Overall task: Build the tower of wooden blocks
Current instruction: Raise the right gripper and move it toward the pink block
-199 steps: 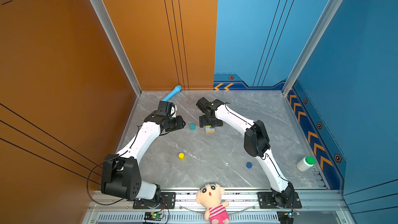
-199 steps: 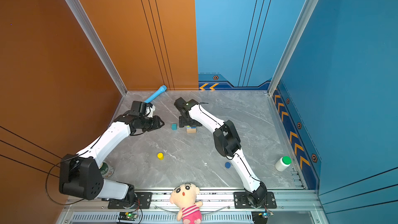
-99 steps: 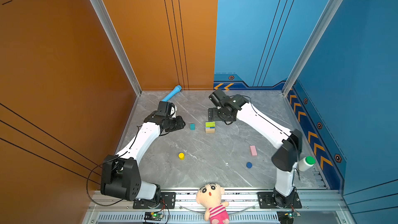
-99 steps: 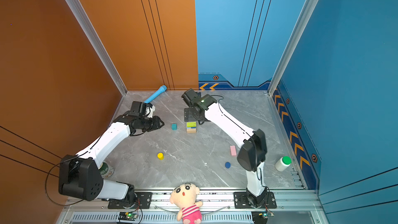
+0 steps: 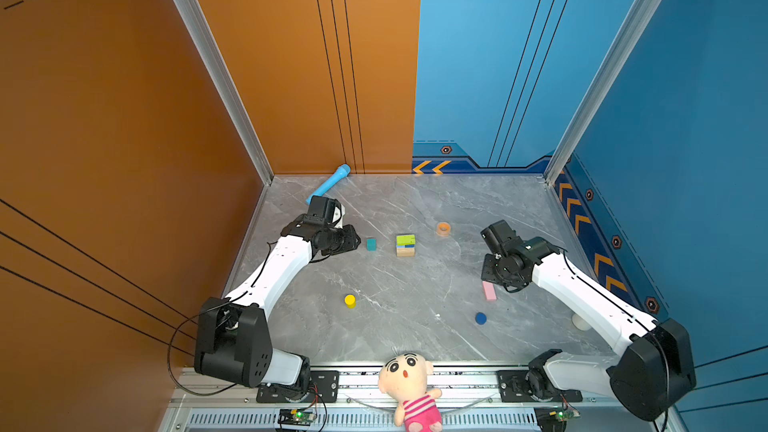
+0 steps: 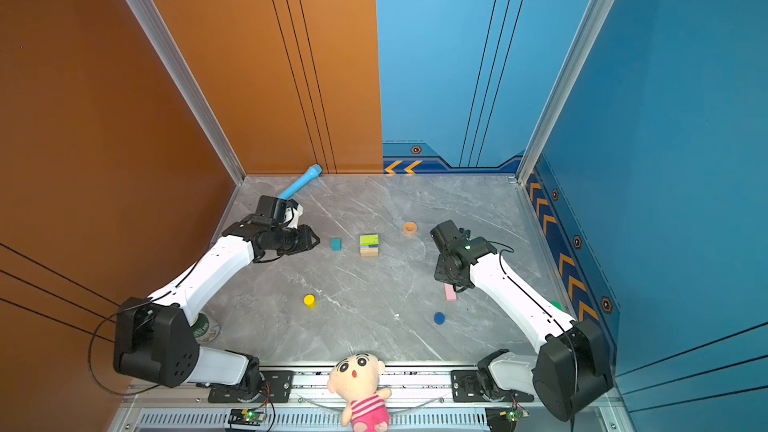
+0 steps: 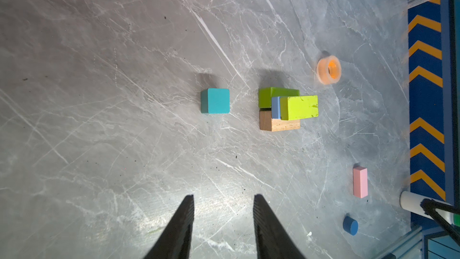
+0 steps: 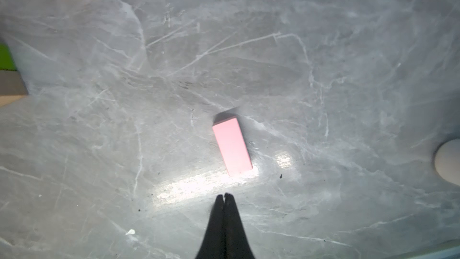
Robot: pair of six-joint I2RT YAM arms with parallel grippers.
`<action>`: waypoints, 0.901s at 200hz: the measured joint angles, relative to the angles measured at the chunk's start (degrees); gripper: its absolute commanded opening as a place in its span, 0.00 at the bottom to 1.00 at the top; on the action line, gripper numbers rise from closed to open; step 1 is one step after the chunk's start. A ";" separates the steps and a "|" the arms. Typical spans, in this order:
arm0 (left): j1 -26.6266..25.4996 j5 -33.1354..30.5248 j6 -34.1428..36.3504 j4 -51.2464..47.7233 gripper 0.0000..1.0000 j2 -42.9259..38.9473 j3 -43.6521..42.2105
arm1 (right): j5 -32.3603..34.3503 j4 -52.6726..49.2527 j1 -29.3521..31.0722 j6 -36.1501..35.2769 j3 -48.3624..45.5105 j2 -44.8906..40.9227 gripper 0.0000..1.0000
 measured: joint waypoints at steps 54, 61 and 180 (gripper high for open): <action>-2.19 -1.14 -0.17 -0.92 0.41 2.29 2.14 | -2.97 4.42 -6.78 -0.09 -10.05 -1.86 0.00; -2.38 -1.31 -0.17 -1.05 0.41 2.51 2.40 | -3.50 5.16 -7.39 -0.22 -10.93 -1.86 0.00; -3.23 -3.02 -0.17 -2.97 0.41 3.58 3.98 | -7.96 17.42 -8.44 -0.39 -15.26 7.85 0.00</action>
